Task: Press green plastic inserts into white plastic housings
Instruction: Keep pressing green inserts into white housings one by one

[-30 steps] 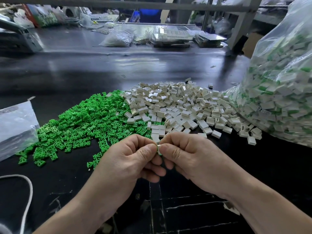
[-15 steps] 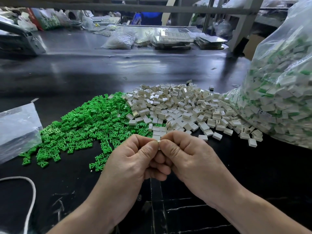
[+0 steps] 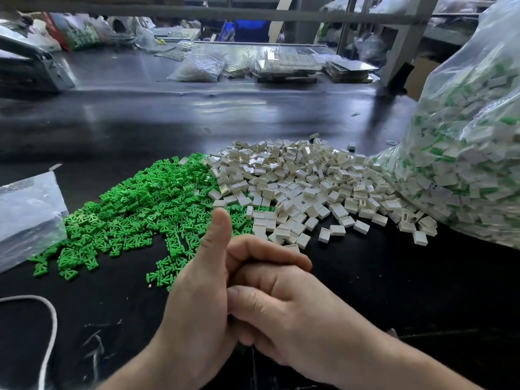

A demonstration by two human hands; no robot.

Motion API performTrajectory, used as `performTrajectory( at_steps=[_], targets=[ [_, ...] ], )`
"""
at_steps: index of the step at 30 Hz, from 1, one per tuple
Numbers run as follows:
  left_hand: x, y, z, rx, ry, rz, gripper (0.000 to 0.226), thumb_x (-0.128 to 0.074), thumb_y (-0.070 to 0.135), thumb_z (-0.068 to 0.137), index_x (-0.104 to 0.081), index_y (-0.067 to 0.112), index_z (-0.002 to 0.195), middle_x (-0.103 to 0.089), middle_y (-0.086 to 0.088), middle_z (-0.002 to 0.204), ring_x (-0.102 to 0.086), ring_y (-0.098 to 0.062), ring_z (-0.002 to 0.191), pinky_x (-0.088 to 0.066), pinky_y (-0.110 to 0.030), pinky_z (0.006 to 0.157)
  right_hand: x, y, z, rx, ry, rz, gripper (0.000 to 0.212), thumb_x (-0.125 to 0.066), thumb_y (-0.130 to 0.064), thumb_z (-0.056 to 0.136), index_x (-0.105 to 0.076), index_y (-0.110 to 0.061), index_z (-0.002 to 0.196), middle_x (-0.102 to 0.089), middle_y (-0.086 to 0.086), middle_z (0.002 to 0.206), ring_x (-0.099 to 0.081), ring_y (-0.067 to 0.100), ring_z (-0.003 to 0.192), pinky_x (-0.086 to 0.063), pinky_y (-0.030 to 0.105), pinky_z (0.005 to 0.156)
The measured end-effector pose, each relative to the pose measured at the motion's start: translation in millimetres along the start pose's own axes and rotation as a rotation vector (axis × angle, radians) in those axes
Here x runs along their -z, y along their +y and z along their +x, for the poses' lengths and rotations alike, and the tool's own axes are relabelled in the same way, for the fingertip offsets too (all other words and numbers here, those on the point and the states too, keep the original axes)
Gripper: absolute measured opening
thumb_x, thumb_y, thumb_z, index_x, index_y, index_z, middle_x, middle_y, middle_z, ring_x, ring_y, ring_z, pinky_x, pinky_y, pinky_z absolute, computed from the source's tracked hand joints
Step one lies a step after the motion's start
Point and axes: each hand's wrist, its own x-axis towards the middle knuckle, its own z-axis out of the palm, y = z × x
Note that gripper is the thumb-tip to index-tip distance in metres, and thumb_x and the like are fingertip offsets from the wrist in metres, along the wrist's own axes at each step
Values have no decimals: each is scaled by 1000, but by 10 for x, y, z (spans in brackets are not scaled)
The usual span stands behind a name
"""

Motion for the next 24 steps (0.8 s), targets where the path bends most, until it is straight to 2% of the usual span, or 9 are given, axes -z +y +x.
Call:
performTrajectory(
  at_steps=[2, 5, 8, 13, 17, 20, 22, 24],
  targets=[
    [-48, -31, -10, -29, 27, -55, 79, -40, 68, 87, -70, -4, 78, -68, -33, 99, -69, -43, 93, -58, -35, 69, -19, -22, -11, -13, -3, -3, 21, -58, -35, 98, -71, -30, 83, -63, -14, 67, -59, -6, 61, -43, 8, 55],
    [-78, -26, -1, -117, 120, -51, 74, -40, 63, 91, -70, -1, 66, -69, -34, 90, -69, -46, 88, -58, -37, 68, -27, -49, -24, 4, 21, -19, 19, -57, -31, 100, -70, -20, 90, -63, -15, 70, -62, -2, 70, -47, 18, 65],
    [-115, -17, 0, -160, 170, -70, 72, -42, 59, 90, -68, -1, 61, -69, -34, 82, -69, -48, 84, -58, -38, 68, -51, -88, -41, 50, 40, -67, 22, -57, -27, 102, -68, -29, 83, -62, -18, 70, -62, -4, 71, -47, 16, 65],
    [-158, 2, -10, -174, 225, -57, 72, -40, 57, 94, -68, 2, 56, -68, -32, 76, -70, -47, 79, -58, -37, 65, -64, -85, -46, 74, 60, -95, 26, -57, -24, 102, -66, -27, 78, -61, -19, 69, -61, -6, 69, -47, 13, 63],
    [-173, -4, 5, -184, 224, -42, 76, -38, 63, 91, -67, -2, 65, -68, -35, 82, -69, -46, 79, -58, -38, 64, -51, -70, -20, 78, 47, -42, 23, -57, -28, 101, -66, -31, 80, -61, -19, 66, -60, -5, 63, -44, 13, 58],
    [-130, -15, 49, -192, 242, 58, 75, -37, 69, 87, -70, 2, 80, -70, -28, 91, -70, -42, 86, -58, -45, 74, -15, -55, 12, 33, 58, 131, 21, -60, -33, 93, -67, -29, 74, -57, -12, 59, -50, -1, 46, -38, 14, 44],
    [-67, 4, 41, -280, 239, 251, 56, -46, 62, 89, -72, 13, 90, -74, -15, 95, -71, -33, 91, -56, -45, 80, 69, -65, 15, 5, 73, 321, 19, -60, -31, 88, -66, -27, 70, -53, -4, 57, -39, 4, 37, -28, 15, 34],
    [5, 62, -3, -420, 192, 555, 25, -59, 43, 89, -71, 22, 97, -75, -1, 94, -72, -17, 87, -57, -27, 75, 176, -79, 18, 20, 78, 437, 17, -59, -30, 89, -65, -21, 76, -50, 0, 60, -33, 7, 37, -23, 15, 35]
  ],
)
